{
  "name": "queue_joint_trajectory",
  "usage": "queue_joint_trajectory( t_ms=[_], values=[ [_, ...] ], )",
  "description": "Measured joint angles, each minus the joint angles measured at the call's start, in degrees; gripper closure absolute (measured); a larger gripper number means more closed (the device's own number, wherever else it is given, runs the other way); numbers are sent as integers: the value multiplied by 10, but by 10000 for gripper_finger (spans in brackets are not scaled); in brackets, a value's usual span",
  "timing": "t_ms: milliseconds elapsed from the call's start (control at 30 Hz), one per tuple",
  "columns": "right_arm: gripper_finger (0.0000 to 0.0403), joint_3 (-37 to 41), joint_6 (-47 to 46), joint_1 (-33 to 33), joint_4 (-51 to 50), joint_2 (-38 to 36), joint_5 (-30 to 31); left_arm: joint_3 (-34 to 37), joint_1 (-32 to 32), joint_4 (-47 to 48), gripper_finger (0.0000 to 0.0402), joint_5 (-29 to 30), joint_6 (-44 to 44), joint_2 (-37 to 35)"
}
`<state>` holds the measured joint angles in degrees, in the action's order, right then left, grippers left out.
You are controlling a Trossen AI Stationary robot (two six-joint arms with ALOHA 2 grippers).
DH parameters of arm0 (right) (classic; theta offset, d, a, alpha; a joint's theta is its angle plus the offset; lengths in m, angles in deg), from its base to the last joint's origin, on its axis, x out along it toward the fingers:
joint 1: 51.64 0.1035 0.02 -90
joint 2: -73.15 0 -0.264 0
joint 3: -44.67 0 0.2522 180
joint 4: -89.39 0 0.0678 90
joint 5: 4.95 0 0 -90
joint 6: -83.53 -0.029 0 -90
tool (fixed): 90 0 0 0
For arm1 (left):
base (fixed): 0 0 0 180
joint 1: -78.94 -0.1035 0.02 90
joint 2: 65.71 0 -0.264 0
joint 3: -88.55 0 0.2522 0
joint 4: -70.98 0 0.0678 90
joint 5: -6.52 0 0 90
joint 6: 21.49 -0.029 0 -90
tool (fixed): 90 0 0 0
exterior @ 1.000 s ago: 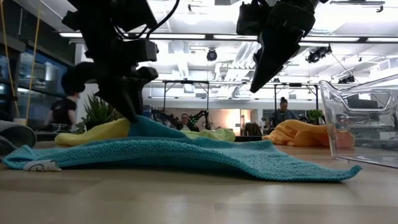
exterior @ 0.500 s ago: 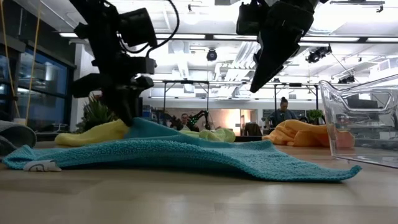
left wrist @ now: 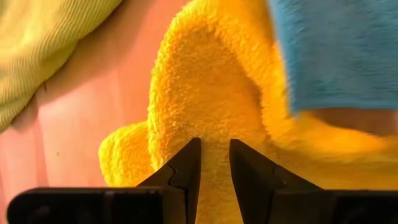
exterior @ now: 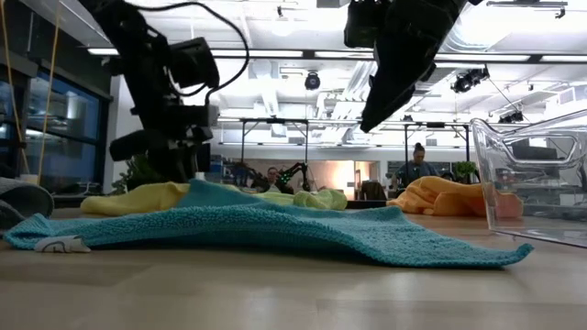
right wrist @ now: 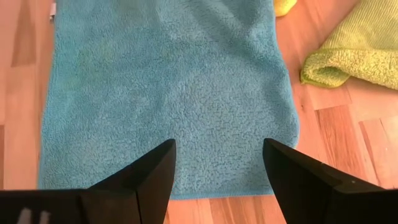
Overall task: Fold microfiber towels
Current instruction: Fold the blue microfiber cloth
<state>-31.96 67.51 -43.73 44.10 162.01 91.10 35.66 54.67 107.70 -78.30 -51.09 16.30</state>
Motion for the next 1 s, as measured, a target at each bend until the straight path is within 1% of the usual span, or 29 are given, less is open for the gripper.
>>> queue_joint_trajectory(
  t_ms=[133,233,400,467,500,700,867,933,1000],
  values=[
    [169,0,-10,0,1,0,1,26,-15,-40,328,0,1,0],
    [169,0,-10,0,1,0,6,37,-26,-53,328,11,7,1],
    [169,0,-5,0,1,0,24,40,-45,-54,328,99,9,1],
    [169,0,-5,0,1,0,28,40,-51,-54,328,122,10,1],
    [169,0,-5,0,1,0,27,39,-54,-54,328,124,15,1],
    [169,0,-5,0,1,0,27,2,-42,-30,328,115,56,-3],
    [169,0,-4,0,1,0,27,-47,-25,-18,328,118,61,-30],
    [169,0,-4,0,1,0,27,-63,-19,-20,328,94,75,-44],
    [169,0,-4,0,1,0,27,-71,-14,-20,328,44,97,-53]
  ],
)
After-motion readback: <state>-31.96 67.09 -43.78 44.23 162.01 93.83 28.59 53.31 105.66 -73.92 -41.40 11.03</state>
